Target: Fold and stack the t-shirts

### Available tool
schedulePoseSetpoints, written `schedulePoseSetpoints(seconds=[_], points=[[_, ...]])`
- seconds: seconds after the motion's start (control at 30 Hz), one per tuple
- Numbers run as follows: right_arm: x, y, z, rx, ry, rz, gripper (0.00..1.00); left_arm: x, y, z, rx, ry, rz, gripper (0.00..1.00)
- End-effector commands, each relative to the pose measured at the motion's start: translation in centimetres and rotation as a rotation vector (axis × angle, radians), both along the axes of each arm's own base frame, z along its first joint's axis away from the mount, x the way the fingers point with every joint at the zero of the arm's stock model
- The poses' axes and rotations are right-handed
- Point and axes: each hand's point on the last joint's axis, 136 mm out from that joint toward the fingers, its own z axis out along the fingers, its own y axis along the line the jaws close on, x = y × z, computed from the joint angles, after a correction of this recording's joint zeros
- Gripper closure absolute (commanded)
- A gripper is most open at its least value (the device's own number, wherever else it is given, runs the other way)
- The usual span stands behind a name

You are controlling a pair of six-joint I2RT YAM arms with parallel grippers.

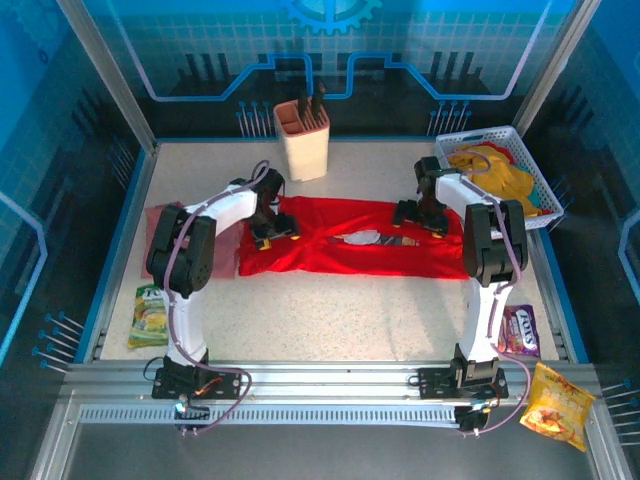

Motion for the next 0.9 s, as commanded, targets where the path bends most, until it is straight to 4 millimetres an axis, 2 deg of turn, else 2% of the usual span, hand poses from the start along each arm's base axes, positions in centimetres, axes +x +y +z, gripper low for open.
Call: schedulePoseSetpoints(seconds=[0.0, 0.3, 0.37, 0.53, 0.7, 0.8, 0.87], points=[[-4.0, 1.8, -0.8, 0.037, 0.119, 0.003, 0.00, -0.4, -0.4, -0.8, -0.018, 0.042, -0.031, 0.26], [-7.1, 4.6, 0.8, -0.018, 0.057, 0.095, 0.00, 0.0, -0.7, -0.7, -0.019, 0.044, -0.051, 0.26], [-7.5, 4.4, 1.4, -0.059, 0.023, 0.107, 0.00, 0.0, -0.7, -0.8, -0.019, 0.048, -0.056, 0.27], [-7.2, 2.3, 3.2, -0.172, -0.026, 0.132, 0.00, -0.1, -0.6, -0.5, -0.020, 0.037, -0.056, 0.27], [-5.1, -0.2, 7.6, -0.309, -0.217, 0.131, 0.00, 0.1, -0.9, 0.3, -0.036, 0.015, -0.056, 0.26], [-4.3, -0.8, 10.4, -0.336, -0.321, 0.127, 0.00, 0.0, -0.9, 0.8, -0.041, 0.006, -0.056, 0.26], [-4.0, -0.7, 11.5, -0.322, -0.370, 0.142, 0.00, 0.0, -0.8, 1.2, -0.039, -0.006, -0.059, 0.26]])
